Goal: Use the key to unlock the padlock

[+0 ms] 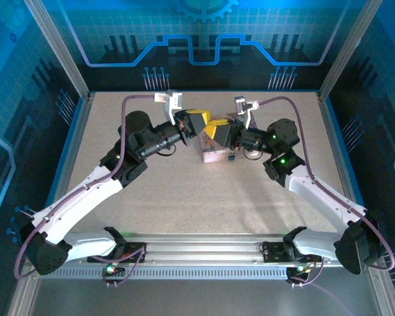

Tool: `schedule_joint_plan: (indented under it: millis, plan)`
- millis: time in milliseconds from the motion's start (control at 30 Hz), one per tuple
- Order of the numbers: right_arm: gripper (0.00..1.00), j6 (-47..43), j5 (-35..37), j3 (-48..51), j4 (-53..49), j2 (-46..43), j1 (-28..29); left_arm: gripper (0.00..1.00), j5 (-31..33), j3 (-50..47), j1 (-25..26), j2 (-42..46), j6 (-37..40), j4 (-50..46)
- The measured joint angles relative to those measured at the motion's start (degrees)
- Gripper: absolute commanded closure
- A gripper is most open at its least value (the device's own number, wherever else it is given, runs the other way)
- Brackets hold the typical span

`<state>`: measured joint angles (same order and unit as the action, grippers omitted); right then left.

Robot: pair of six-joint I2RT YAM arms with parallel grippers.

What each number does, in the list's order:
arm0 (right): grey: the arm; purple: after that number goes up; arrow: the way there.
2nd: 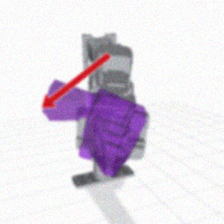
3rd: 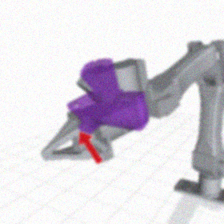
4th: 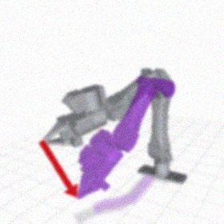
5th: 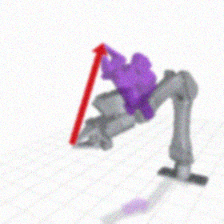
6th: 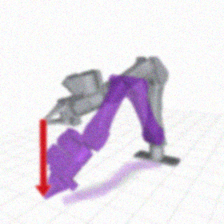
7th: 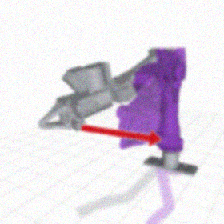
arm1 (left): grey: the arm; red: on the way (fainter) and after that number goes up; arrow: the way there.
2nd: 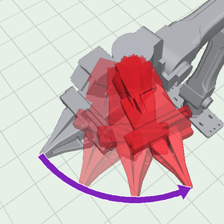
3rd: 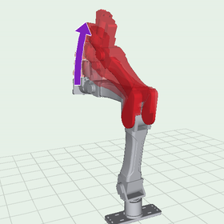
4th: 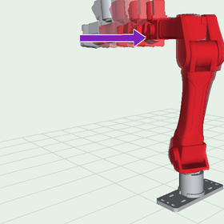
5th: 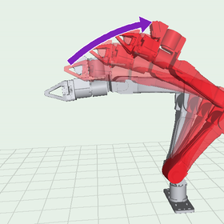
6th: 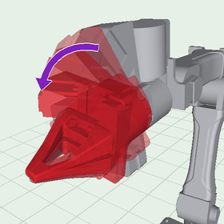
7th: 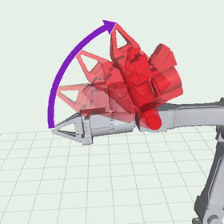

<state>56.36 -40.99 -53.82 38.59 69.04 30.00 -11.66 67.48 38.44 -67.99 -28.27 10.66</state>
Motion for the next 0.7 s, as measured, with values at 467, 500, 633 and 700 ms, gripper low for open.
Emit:
schedule_joint_plan:
  millis: [467,500,633,700]
  plan:
    - [0.79,-0.02,0.22,-0.20,-1.33,0.13,0.09,1.00,1.27,0.00,0.00,0.00,-0.02,-0.09]
    - [0.79,-0.04,0.26,-0.20,-1.46,0.15,0.09,1.00,1.38,0.00,0.00,0.00,-0.02,-0.09]
    - [0.84,-0.04,0.46,-0.20,-1.73,0.15,0.09,1.00,1.57,0.00,0.00,0.00,-0.04,-0.04]
    - [0.87,-0.04,0.68,-0.20,-1.97,0.15,0.09,1.00,1.60,0.00,0.00,0.00,-0.07,0.07]
